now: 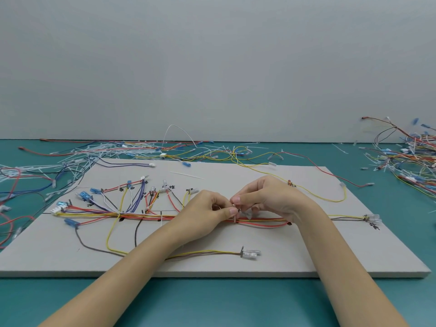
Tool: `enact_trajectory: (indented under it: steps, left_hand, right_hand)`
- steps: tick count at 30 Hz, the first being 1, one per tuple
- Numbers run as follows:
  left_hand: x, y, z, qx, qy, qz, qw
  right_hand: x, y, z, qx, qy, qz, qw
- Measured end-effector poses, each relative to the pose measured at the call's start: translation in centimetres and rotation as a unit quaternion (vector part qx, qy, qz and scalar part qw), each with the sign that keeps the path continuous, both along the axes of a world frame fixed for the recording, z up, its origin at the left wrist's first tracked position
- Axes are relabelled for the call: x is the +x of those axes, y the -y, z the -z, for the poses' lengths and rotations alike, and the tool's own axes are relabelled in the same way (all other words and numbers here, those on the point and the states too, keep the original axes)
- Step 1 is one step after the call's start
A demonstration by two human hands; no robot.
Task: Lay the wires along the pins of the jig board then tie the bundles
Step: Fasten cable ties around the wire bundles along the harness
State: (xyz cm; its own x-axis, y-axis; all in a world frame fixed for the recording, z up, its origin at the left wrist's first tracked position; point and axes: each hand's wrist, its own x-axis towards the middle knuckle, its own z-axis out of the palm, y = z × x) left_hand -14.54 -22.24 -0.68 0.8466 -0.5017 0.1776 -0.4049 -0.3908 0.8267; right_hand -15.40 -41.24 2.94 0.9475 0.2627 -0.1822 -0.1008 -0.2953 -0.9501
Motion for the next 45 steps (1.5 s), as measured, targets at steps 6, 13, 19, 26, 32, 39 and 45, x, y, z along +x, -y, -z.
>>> enact_trajectory:
  steps: [6, 13, 19, 26, 32, 39, 45]
  left_hand:
    - [-0.13, 0.03, -0.16, -0.001, -0.001, -0.002, 1.000]
    - [-0.28, 0.02, -0.23, -0.001, -0.001, -0.002, 1.000]
    - [-0.25, 0.09, -0.13, -0.008, -0.028, -0.005, 1.000]
    - [-0.41, 0.21, -0.22, -0.002, -0.039, -0.016, 0.999]
    - [-0.62, 0.13, -0.65, -0.018, -0.051, -0.008, 0.998]
    - [-0.45, 0.13, -0.40, -0.016, -0.048, -0.013, 0.999]
    - [-0.40, 0.14, -0.32, -0.018, -0.044, -0.008, 0.999]
  right_hand:
    - [0.06, -0.03, 0.07, -0.002, 0.004, 0.005, 1.000]
    - [0.13, -0.20, 0.10, -0.008, 0.011, 0.020, 1.000]
    - [0.17, -0.31, 0.09, -0.015, 0.018, 0.039, 0.999]
    - [-0.07, -0.34, -0.07, -0.019, 0.013, 0.010, 1.000]
    - [0.05, -0.45, 0.01, -0.020, 0.014, 0.013, 1.000]
    - [0.05, -0.43, 0.00, -0.015, 0.012, 0.001, 1.000]
    - [-0.11, -0.49, -0.16, 0.006, -0.011, 0.001, 1.000]
